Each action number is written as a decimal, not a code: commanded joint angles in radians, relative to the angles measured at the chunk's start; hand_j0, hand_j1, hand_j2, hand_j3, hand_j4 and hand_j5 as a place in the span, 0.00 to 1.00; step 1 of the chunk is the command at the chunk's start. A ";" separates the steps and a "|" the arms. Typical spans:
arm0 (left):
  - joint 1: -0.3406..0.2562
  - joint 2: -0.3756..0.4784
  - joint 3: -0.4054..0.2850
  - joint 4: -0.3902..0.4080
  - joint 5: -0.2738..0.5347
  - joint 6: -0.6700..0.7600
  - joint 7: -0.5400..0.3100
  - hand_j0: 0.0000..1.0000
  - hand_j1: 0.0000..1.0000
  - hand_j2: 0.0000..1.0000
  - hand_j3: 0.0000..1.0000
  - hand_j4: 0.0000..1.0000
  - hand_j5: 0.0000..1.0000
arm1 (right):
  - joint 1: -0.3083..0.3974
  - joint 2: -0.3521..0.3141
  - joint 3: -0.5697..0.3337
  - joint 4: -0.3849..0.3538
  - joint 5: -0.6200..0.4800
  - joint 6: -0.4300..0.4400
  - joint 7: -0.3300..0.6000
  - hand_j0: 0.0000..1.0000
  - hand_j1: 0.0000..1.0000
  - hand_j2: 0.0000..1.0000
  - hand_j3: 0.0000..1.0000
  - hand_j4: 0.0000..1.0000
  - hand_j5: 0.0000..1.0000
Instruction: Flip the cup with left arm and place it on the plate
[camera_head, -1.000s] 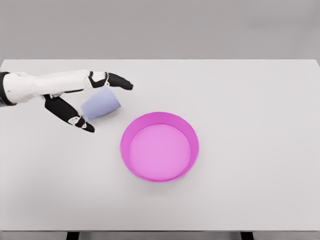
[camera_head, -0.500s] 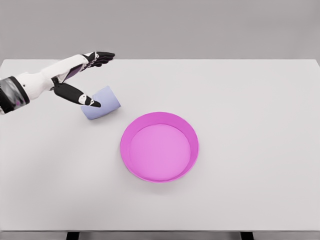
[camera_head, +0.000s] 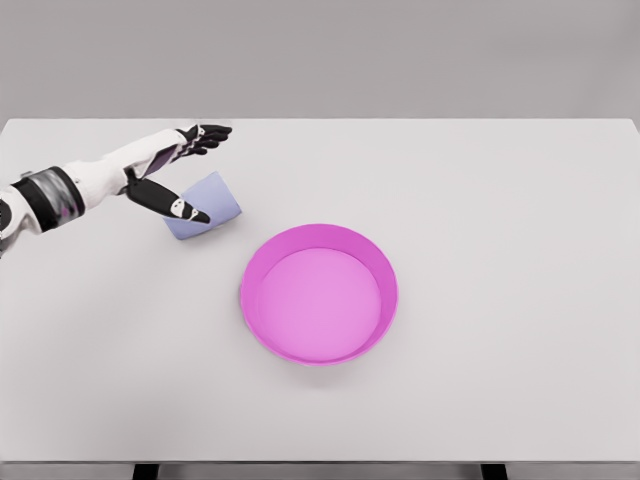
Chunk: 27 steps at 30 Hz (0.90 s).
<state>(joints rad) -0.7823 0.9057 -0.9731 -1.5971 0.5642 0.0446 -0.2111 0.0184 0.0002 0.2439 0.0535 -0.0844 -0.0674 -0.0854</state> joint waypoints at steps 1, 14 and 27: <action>0.000 -0.019 -0.001 0.020 -0.010 0.003 0.001 1.00 1.00 1.00 1.00 1.00 1.00 | 0.000 0.000 0.000 0.000 0.000 0.000 -0.001 1.00 1.00 1.00 1.00 1.00 1.00; 0.000 -0.051 0.001 0.046 -0.012 0.116 0.007 1.00 1.00 1.00 1.00 1.00 1.00 | 0.000 0.000 0.000 0.000 0.000 0.000 -0.001 1.00 1.00 1.00 1.00 1.00 1.00; -0.002 -0.082 0.004 0.105 -0.056 0.121 0.010 1.00 1.00 1.00 1.00 1.00 1.00 | 0.000 0.000 0.000 0.000 0.000 0.000 -0.001 1.00 1.00 1.00 1.00 1.00 1.00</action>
<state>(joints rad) -0.7839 0.8371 -0.9700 -1.5035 0.5220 0.1642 -0.2018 0.0184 0.0002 0.2439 0.0535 -0.0843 -0.0674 -0.0854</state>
